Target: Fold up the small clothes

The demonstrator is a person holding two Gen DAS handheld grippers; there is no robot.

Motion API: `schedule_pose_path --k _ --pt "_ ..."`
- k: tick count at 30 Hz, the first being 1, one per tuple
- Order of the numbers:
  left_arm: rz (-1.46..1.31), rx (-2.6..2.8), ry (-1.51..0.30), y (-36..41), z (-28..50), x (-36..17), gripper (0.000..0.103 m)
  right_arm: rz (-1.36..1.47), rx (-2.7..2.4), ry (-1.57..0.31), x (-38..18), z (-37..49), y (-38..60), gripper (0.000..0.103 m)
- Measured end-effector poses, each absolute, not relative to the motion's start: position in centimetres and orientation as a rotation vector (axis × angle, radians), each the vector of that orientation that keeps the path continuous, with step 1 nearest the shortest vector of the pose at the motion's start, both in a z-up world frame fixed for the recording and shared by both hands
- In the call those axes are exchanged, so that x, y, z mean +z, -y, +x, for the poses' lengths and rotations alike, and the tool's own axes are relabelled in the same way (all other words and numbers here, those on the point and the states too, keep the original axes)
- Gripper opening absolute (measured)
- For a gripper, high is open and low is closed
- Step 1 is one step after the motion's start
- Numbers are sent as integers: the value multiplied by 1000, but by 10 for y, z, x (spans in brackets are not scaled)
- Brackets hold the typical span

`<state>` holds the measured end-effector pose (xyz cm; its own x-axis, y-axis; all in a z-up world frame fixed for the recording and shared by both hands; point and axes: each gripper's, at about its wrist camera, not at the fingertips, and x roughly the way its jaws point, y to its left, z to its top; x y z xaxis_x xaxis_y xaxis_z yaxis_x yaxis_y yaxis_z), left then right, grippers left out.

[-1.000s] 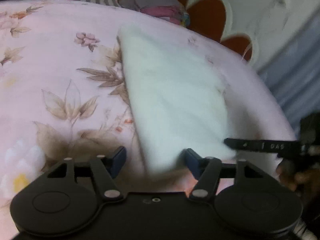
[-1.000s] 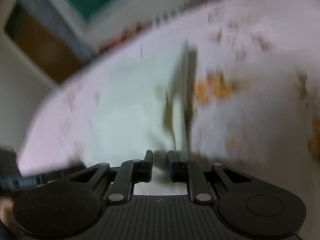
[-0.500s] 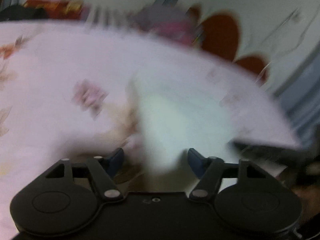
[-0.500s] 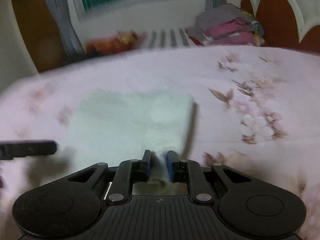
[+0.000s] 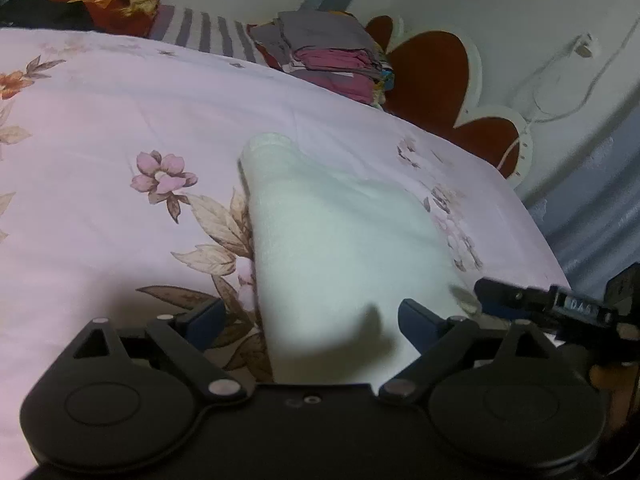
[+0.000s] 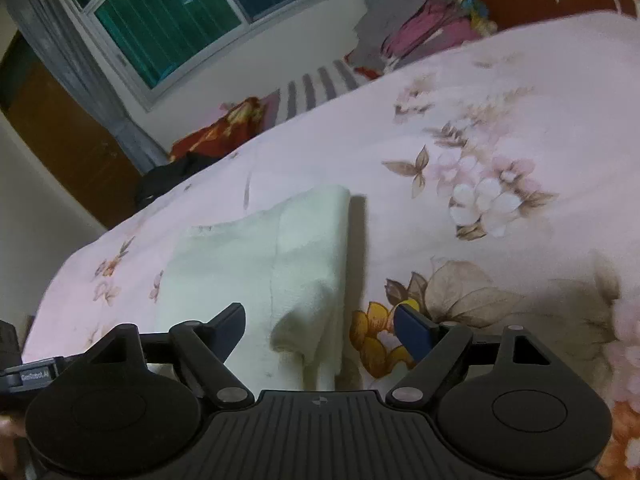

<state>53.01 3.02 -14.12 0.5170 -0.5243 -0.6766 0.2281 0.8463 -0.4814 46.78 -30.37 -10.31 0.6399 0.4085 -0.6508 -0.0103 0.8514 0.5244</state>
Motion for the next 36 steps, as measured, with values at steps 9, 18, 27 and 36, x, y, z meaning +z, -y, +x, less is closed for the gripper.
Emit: schedule_pose_path --k 9,18,27,36 --pt "-457 -450 -974 -30 532 -156 76 359 206 -878 -118 486 290 74" --pt "-499 -453 -979 -33 532 -161 75 677 448 -975 -144 500 321 74" --pt "-483 -417 -984 -20 538 -162 67 565 476 -1039 -131 516 300 53" --pt "-489 -436 -1011 -26 533 -161 63 774 487 -1060 -154 517 328 52"
